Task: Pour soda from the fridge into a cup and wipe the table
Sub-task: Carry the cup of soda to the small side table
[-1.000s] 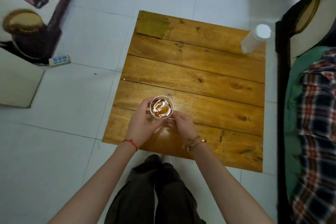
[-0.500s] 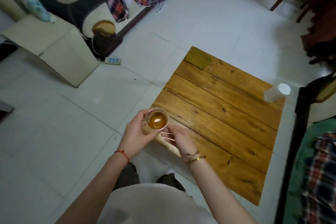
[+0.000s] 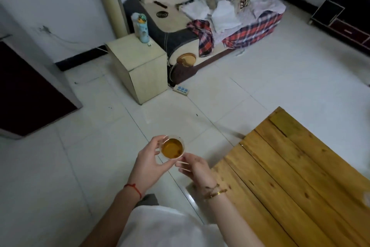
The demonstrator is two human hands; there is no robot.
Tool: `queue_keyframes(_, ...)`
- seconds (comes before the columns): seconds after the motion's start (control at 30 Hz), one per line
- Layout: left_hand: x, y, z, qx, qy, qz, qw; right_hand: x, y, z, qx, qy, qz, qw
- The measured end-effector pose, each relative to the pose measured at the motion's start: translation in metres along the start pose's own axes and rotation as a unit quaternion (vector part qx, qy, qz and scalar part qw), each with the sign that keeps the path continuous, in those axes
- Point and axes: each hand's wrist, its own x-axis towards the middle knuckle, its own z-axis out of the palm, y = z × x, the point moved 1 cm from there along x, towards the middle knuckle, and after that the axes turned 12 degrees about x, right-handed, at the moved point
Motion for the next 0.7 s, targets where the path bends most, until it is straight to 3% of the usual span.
queue_keyframes(0.33, 0.096, -0.082, -0.141, 0.04, 0.027, 0.006, 0.999, 0.09, -0.012, 0.169, 0.01, -0.029, -0.015, 0.999)
queue_keyframes(0.7, 0.193, -0.122, -0.206, 0.01, 0.039, -0.014, 0.999, 0.182, -0.049, 0.252, -0.038, -0.032, -0.007, 0.999)
